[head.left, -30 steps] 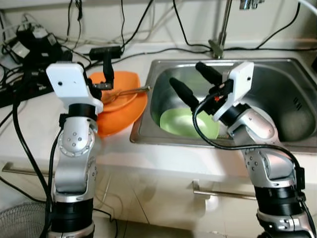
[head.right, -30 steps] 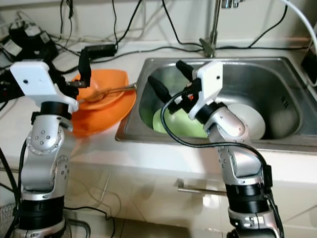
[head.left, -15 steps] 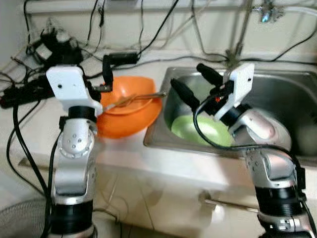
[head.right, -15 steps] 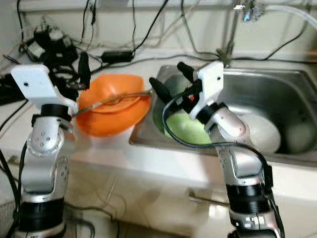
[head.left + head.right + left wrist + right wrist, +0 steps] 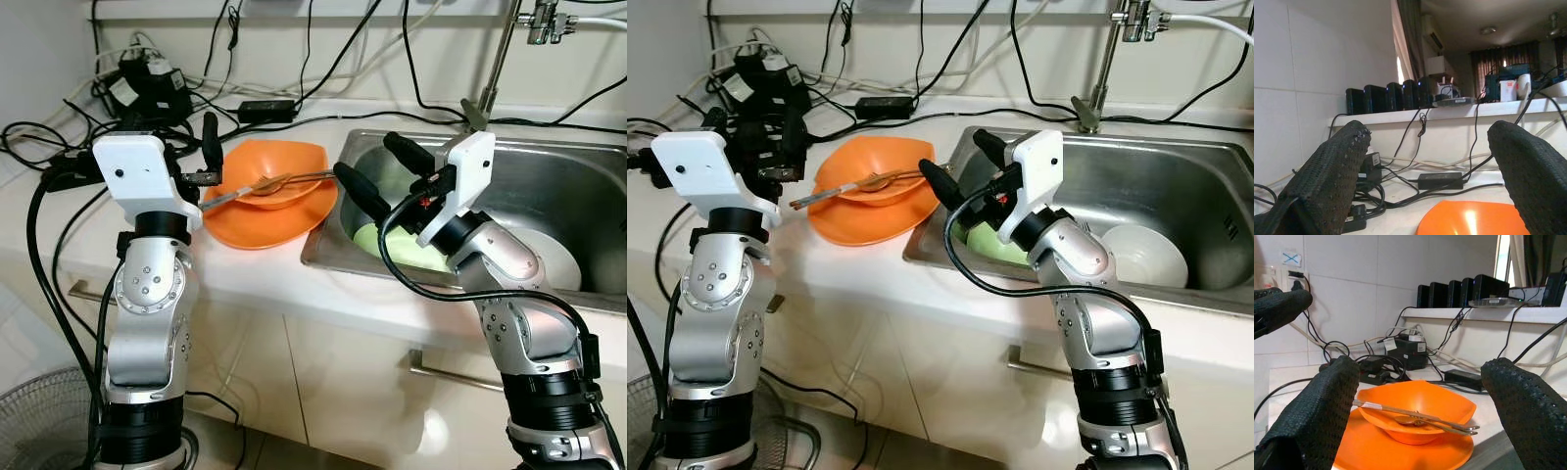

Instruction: Kitchen organization

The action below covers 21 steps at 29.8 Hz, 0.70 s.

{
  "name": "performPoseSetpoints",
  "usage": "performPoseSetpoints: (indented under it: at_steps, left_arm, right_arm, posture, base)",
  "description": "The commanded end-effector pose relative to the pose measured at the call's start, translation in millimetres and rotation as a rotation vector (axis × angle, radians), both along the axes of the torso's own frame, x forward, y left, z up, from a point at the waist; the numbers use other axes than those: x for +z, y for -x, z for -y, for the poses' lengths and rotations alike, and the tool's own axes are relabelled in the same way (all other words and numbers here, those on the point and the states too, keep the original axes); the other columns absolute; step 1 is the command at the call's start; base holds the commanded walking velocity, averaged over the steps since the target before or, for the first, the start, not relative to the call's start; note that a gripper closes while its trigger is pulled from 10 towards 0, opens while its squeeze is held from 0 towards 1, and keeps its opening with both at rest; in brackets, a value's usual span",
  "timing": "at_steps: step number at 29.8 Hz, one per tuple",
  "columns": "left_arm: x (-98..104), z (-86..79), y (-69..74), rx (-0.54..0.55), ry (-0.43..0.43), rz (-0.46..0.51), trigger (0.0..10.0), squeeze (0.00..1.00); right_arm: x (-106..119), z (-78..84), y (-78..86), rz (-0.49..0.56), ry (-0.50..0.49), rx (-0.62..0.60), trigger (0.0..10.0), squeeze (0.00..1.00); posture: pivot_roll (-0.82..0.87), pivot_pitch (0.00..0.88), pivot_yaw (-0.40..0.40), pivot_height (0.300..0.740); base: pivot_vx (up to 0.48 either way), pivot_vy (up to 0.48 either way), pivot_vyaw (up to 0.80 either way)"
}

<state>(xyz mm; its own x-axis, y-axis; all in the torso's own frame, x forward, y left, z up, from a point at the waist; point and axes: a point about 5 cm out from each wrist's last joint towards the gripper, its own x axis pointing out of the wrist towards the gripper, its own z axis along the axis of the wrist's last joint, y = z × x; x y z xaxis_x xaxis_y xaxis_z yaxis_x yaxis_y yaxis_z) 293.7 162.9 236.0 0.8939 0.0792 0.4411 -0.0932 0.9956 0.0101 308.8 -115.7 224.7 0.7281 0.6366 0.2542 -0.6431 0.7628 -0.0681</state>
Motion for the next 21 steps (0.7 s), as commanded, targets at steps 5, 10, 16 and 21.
performPoseSetpoints:
  at_steps: [5,10,16,21]
  left_arm:
    - [-3,-3.6,-1.6,0.024,0.006,-0.019,10.0,0.0]
    - [-7,-11.8,-2.6,0.104,-0.004,-0.046,10.0,0.0]
    - [-32,-33.9,-7.1,0.185,0.123,-0.173,10.0,0.0]
    - [-46,-41.0,-14.8,0.167,0.242,-0.244,10.0,0.0]
  right_arm:
    - [5,-1.3,-0.7,0.022,-0.004,0.005,10.0,0.0]
    - [4,-2.2,-0.6,0.021,-0.002,0.008,10.0,0.0]
    - [2,-3.7,1.2,0.001,0.012,0.034,10.0,0.0]
    - [-12,-8.6,10.2,-0.071,0.136,0.164,10.0,0.0]
  posture:
    - [-0.08,0.0,0.108,0.74]
    - [-0.08,0.0,0.108,0.74]
    - [-0.08,0.0,0.107,0.74]
    - [-0.08,0.0,0.106,0.74]
  base:
    - [0.0,0.0,0.0]
    - [0.0,0.0,0.0]
    - [0.0,0.0,0.0]
    - [0.0,0.0,0.0]
